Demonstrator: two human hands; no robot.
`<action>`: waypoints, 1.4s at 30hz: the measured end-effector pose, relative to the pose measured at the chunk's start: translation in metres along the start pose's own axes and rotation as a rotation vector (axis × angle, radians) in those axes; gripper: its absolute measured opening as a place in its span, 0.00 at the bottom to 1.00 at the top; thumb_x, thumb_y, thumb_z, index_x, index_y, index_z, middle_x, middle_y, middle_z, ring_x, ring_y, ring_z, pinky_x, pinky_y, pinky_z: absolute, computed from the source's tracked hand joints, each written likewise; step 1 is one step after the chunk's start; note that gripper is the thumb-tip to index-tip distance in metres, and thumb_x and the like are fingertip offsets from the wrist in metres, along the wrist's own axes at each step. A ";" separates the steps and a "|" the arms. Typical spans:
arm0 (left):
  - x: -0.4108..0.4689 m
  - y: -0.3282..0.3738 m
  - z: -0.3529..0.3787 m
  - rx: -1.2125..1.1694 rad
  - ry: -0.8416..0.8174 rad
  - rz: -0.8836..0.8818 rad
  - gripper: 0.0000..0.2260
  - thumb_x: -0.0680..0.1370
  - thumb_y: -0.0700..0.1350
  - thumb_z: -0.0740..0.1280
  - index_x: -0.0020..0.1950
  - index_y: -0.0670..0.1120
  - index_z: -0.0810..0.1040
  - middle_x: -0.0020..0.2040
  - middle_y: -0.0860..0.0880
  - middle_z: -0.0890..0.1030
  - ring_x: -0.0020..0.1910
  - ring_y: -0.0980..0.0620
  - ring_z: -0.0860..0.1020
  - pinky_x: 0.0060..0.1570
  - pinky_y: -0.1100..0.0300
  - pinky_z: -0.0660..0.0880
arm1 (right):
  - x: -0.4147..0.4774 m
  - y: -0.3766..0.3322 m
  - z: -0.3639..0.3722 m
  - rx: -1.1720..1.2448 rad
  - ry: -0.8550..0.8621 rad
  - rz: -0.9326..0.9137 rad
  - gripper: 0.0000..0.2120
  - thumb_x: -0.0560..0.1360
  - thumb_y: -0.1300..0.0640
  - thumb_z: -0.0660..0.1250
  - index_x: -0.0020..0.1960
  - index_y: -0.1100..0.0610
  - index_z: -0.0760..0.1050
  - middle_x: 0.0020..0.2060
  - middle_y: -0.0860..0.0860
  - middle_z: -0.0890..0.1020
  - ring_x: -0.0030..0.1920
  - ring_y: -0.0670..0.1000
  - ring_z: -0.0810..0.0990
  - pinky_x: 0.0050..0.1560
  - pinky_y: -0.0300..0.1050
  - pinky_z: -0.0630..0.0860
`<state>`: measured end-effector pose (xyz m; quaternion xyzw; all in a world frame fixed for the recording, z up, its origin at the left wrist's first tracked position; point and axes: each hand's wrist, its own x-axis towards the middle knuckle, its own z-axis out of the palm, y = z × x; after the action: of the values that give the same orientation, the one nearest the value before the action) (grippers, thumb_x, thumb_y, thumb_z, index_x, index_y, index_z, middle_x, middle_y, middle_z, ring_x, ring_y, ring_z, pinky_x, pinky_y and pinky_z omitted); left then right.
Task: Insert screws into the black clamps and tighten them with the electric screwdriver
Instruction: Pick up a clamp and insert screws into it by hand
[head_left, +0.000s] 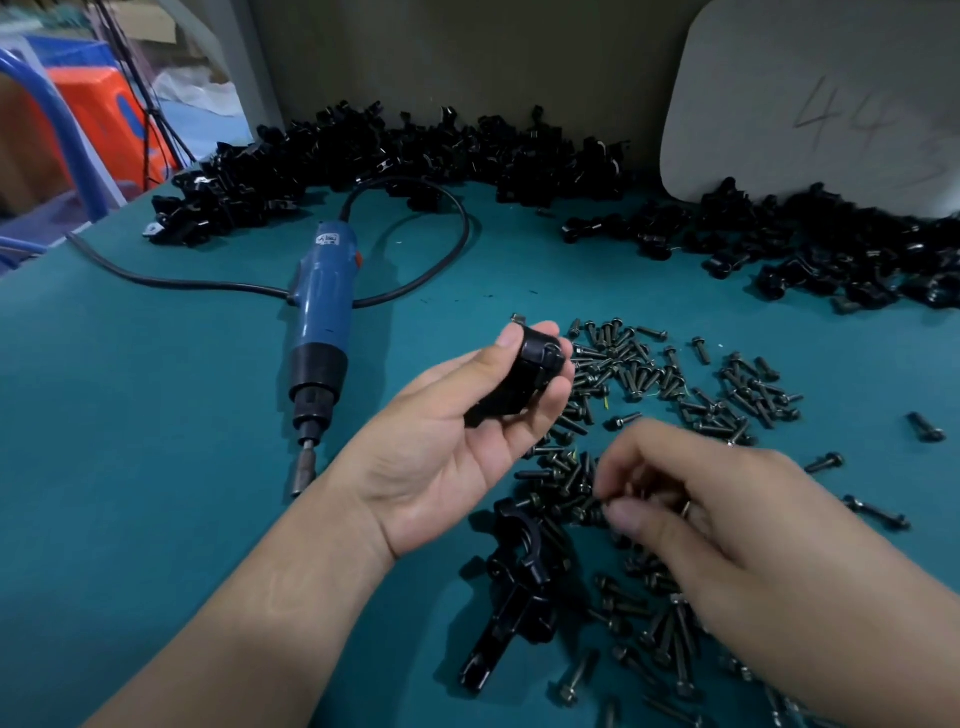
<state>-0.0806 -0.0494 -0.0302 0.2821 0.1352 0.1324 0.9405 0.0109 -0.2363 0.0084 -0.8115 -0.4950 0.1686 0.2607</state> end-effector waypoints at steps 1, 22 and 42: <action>0.000 0.000 0.000 0.001 -0.013 -0.006 0.19 0.78 0.43 0.70 0.65 0.32 0.79 0.57 0.40 0.84 0.53 0.47 0.84 0.51 0.60 0.82 | 0.000 0.001 0.001 0.059 0.059 -0.014 0.06 0.78 0.47 0.66 0.50 0.35 0.72 0.46 0.32 0.79 0.43 0.37 0.79 0.41 0.35 0.78; 0.000 0.001 -0.001 -0.009 -0.024 -0.056 0.21 0.75 0.39 0.73 0.65 0.31 0.79 0.56 0.38 0.84 0.53 0.45 0.84 0.50 0.59 0.82 | 0.082 0.009 -0.048 0.445 0.080 -0.143 0.09 0.67 0.51 0.74 0.47 0.47 0.86 0.38 0.49 0.88 0.41 0.49 0.88 0.45 0.36 0.82; 0.002 0.000 -0.004 0.087 -0.102 -0.052 0.11 0.77 0.41 0.71 0.55 0.36 0.86 0.55 0.43 0.85 0.55 0.48 0.81 0.53 0.62 0.80 | 0.080 0.000 -0.044 0.345 0.014 -0.094 0.06 0.68 0.51 0.78 0.44 0.42 0.87 0.37 0.45 0.88 0.40 0.44 0.87 0.49 0.31 0.80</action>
<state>-0.0804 -0.0466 -0.0338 0.3257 0.0999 0.0875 0.9361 0.0703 -0.1762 0.0432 -0.7319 -0.4941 0.2333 0.4071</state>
